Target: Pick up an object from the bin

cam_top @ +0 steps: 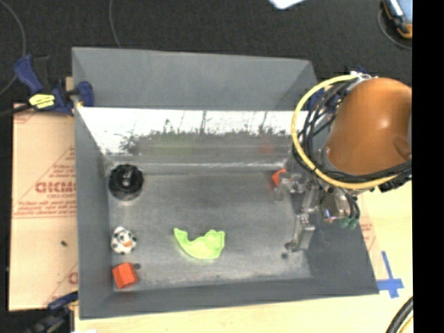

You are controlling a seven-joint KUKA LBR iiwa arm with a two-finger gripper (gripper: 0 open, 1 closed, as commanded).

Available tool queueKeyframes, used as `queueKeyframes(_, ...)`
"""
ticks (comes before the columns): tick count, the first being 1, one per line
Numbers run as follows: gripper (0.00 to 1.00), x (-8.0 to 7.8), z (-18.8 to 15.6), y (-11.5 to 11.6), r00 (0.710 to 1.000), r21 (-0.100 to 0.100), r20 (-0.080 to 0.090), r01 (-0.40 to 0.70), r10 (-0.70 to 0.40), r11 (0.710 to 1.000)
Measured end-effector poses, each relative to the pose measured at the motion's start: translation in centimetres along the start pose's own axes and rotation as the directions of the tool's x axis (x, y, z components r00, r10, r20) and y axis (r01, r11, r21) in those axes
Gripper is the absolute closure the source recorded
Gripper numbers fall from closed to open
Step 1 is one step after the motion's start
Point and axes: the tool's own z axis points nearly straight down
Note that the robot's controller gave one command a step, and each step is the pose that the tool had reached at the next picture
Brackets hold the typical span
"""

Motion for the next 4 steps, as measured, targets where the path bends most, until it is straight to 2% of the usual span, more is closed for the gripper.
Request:
queueKeyframes(1, 0.00, -0.1, -0.5, 0.0, 1.000, 0.001, 0.009, 0.003, -0.003, 1.000)
queueKeyframes(2, 0.00, -2.8, 12.2, 6.0, 0.995, 0.002, 0.009, 0.102, -0.102, 0.995)
queueKeyframes(3, 0.00, -1.8, 9.4, 9.4, 0.992, 0.001, 0.009, 0.129, -0.129, 0.992)
queueKeyframes(4, 0.00, -2.6, 11.5, 10.7, 0.997, 0.000, 0.012, 0.082, -0.082, 0.997)
